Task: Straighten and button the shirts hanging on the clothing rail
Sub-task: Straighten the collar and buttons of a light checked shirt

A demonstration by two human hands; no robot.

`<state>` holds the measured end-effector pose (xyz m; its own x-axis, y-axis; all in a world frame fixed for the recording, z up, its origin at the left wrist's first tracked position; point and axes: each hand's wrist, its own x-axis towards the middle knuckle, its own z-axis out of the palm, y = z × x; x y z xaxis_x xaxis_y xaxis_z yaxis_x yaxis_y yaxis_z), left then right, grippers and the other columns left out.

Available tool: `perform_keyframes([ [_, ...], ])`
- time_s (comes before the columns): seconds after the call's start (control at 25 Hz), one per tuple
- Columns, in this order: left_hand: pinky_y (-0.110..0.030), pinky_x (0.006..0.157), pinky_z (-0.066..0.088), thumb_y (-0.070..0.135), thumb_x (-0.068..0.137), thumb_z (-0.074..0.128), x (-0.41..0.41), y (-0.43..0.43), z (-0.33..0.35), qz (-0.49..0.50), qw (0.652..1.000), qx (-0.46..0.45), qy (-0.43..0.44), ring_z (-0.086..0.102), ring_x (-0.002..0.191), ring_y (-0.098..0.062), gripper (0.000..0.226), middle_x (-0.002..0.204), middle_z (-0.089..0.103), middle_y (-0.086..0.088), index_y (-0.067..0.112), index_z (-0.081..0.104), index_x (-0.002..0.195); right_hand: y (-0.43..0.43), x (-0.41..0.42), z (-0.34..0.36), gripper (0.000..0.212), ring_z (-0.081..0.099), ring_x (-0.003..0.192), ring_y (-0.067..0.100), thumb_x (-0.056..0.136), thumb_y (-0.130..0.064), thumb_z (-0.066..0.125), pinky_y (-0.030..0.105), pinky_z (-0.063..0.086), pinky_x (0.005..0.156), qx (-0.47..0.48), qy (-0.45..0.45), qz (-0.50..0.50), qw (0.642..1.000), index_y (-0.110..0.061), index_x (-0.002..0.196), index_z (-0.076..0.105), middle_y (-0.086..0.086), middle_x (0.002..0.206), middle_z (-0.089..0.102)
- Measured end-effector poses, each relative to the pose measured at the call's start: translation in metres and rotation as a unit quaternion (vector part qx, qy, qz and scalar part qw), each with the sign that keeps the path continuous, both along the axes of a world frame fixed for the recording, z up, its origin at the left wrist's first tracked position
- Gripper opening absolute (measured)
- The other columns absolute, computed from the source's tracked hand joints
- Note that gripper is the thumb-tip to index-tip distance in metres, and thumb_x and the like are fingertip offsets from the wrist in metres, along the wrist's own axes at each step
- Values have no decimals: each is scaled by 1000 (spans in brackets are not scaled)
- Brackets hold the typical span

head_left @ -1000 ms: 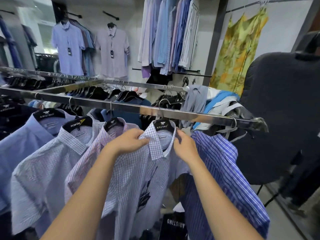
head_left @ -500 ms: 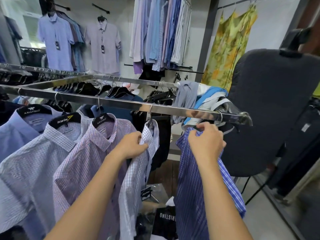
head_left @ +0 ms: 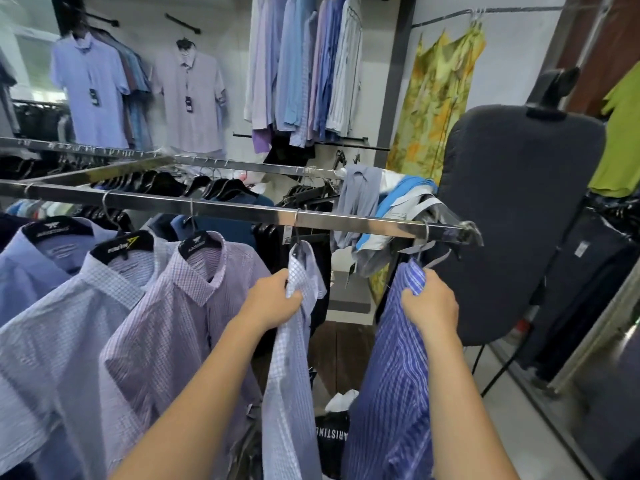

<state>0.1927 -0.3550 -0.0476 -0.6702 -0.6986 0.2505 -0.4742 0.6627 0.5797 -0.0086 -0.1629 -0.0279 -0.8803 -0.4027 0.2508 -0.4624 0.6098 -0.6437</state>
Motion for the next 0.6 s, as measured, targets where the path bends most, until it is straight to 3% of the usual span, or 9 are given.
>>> perform_keyframes([
  [0.12, -37, 69, 49, 37, 90, 51, -5, 8, 2, -8, 1000, -2, -12, 60, 81, -23, 16, 87, 64, 1, 23, 54, 97, 0, 2, -1, 42, 60, 106, 37, 90, -22, 56, 40, 49, 83, -5, -6, 2, 1000, -16, 132, 54, 13, 120, 64],
  [0.4, -36, 69, 49, 37, 92, 54, -4, 19, 12, -57, 998, -3, -14, 60, 79, -20, 19, 80, 61, 5, 19, 57, 96, 5, -6, -1, 39, 56, 94, 34, 93, -18, 55, 37, 44, 75, -18, -22, -26, 999, -17, 132, 52, 13, 118, 63],
  [0.48, -36, 73, 51, 43, 93, 55, 4, 15, 17, -73, 997, -4, -25, 61, 79, -17, 27, 79, 62, 6, 19, 61, 103, 3, -4, -2, 48, 54, 108, 38, 91, -19, 57, 43, 49, 85, -20, -2, -47, 999, -17, 139, 49, 14, 128, 59],
  [0.6, -33, 78, 53, 56, 94, 49, 17, 6, 23, -44, 999, -17, -18, 63, 83, -13, 37, 82, 67, 9, 25, 66, 108, -7, 15, 1, 55, 41, 125, 38, 88, -21, 63, 50, 41, 99, -82, 90, -75, 990, -17, 141, 50, 10, 142, 48],
])
